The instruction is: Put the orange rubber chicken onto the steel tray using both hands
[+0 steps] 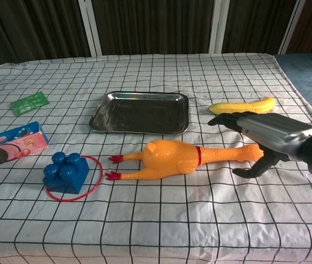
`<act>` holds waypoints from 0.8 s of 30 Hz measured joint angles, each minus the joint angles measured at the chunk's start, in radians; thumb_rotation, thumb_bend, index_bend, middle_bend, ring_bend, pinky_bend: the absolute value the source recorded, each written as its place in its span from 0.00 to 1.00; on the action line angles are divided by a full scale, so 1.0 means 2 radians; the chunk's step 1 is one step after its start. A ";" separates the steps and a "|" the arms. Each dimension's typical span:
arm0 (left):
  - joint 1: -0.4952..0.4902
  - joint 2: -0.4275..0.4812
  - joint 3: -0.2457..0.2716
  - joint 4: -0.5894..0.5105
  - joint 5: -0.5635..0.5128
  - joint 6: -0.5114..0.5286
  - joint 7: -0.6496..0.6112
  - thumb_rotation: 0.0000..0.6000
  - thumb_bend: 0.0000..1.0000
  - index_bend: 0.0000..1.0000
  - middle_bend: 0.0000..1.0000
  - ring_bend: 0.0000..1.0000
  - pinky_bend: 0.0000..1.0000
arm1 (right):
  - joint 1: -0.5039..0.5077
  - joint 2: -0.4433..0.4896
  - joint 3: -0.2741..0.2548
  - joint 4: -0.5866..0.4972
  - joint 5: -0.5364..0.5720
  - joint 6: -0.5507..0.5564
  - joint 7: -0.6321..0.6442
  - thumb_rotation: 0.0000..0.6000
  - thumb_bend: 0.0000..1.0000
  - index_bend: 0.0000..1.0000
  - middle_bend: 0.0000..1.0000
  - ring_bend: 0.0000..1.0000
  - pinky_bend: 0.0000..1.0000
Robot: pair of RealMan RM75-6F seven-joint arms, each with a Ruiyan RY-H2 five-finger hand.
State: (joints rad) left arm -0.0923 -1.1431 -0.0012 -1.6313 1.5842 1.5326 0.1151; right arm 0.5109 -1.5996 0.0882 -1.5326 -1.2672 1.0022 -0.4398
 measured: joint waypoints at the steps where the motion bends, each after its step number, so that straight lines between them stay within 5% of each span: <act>1: 0.000 0.000 0.000 0.000 0.000 0.000 0.000 1.00 0.35 0.00 0.02 0.00 0.00 | 0.000 -0.001 0.000 0.000 0.002 0.000 0.000 1.00 0.22 0.09 0.04 0.00 0.00; 16: 0.007 0.001 0.001 -0.004 -0.004 0.002 0.005 1.00 0.35 0.00 0.02 0.00 0.00 | 0.022 -0.050 0.013 0.055 0.037 -0.006 -0.020 1.00 0.27 0.30 0.19 0.02 0.08; 22: 0.008 0.002 0.001 -0.004 0.001 0.004 0.002 1.00 0.37 0.00 0.02 0.00 0.00 | 0.026 -0.066 0.012 0.073 0.038 0.000 -0.024 1.00 0.30 0.55 0.35 0.19 0.23; 24: 0.008 0.003 0.001 -0.004 0.000 0.002 0.002 1.00 0.37 0.00 0.02 0.00 0.00 | 0.025 -0.072 0.011 0.078 0.030 0.011 -0.023 1.00 0.32 0.67 0.43 0.30 0.34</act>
State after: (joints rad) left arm -0.0768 -1.1378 0.0016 -1.6393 1.5843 1.5368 0.1183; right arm 0.5612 -1.7428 0.1104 -1.3756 -1.2078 1.0238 -0.4865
